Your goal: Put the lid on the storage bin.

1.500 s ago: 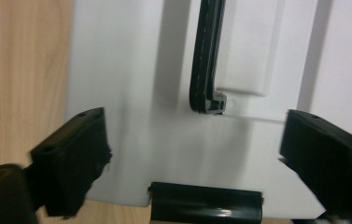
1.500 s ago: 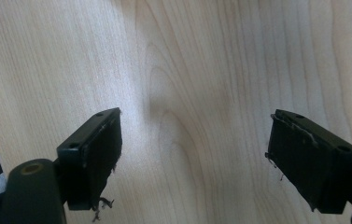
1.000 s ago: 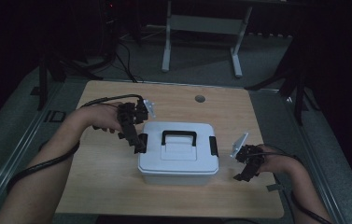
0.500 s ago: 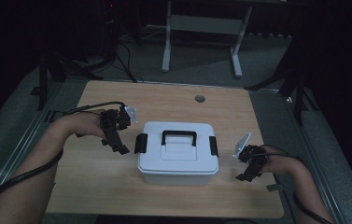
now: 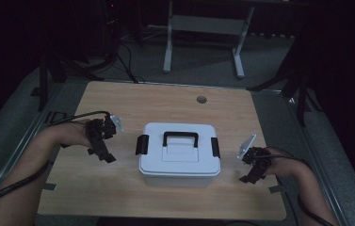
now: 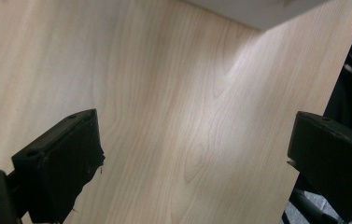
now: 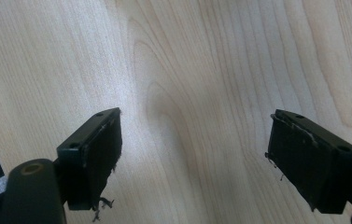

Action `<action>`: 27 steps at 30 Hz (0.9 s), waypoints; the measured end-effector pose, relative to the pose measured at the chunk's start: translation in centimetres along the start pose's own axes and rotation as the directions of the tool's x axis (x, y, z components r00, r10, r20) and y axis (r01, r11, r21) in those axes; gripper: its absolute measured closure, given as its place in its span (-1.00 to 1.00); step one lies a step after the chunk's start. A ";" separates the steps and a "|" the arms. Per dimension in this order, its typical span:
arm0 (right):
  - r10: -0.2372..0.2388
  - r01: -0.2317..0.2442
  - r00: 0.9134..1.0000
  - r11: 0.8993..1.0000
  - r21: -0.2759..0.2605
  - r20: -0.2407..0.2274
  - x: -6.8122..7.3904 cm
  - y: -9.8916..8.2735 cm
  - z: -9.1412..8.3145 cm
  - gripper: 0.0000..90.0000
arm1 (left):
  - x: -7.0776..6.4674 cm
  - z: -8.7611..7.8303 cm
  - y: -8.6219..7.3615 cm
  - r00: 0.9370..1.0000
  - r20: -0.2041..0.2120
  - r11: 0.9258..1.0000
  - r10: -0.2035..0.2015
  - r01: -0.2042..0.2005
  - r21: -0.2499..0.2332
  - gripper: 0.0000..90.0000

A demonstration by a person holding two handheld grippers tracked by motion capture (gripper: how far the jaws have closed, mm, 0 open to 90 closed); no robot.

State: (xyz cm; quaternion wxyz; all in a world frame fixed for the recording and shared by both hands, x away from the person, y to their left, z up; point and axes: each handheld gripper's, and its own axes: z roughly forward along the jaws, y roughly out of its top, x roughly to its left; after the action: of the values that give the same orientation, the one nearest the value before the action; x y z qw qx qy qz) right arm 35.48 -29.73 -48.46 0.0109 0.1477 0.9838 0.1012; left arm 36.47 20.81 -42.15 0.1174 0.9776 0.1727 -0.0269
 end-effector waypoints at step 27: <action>0.039 -0.036 0.999 0.996 -0.081 0.031 0.2 -1.2 0.7 -0.69 | -0.6 6.0 -5.6 0.997 0.034 0.998 -0.068 0.068 0.009 -0.95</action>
State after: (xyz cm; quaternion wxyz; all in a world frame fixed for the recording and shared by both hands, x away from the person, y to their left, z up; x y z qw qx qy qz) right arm 34.93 -30.69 -49.40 0.0310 0.1672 0.9757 0.1385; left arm 33.88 24.31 -49.13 0.1157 0.9710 0.2038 -0.0481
